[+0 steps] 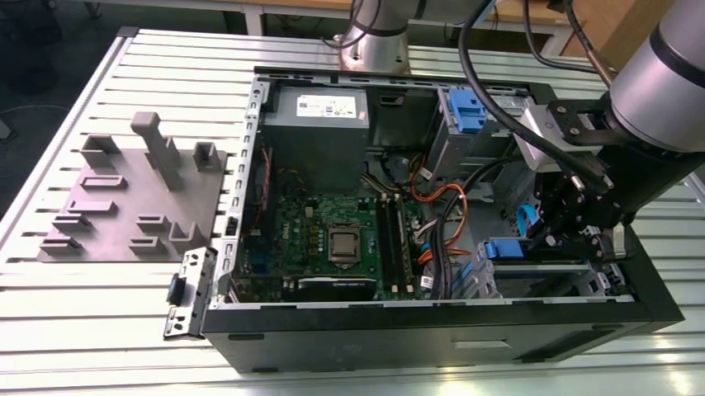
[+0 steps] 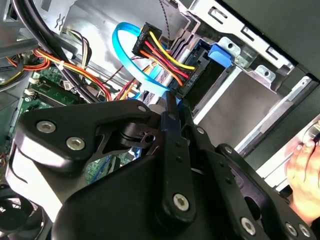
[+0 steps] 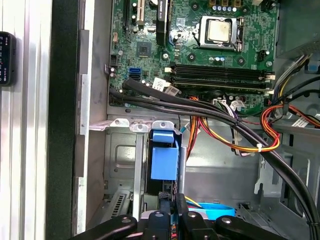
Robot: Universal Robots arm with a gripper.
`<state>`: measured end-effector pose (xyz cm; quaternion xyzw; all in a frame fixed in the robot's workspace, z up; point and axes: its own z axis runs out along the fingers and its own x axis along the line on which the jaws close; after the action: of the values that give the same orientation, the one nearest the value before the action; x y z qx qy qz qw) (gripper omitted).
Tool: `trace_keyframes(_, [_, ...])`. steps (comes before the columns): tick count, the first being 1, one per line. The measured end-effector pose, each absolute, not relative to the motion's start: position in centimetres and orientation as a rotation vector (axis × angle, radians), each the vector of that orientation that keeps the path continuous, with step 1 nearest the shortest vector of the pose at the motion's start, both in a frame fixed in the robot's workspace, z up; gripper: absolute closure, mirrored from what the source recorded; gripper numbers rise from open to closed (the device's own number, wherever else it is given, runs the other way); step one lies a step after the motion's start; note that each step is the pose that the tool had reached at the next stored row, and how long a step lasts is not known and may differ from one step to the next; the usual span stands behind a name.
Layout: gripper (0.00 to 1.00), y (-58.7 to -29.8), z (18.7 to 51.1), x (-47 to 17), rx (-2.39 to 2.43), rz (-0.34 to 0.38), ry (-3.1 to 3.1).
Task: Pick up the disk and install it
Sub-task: 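Insert the second disk wire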
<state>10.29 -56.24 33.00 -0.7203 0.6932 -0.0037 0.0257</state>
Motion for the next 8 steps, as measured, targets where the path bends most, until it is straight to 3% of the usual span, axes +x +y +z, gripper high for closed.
trace_keyframes(6, [0.83, -56.24, 32.94, 10.29, -2.226, -0.011, 2.143])
trace_keyframes(7, [0.76, -56.24, 32.94, 10.29, -2.226, -0.011, 2.143])
trace_keyframes(8, [0.76, -56.24, 32.94, 10.29, -2.226, -0.011, 2.143])
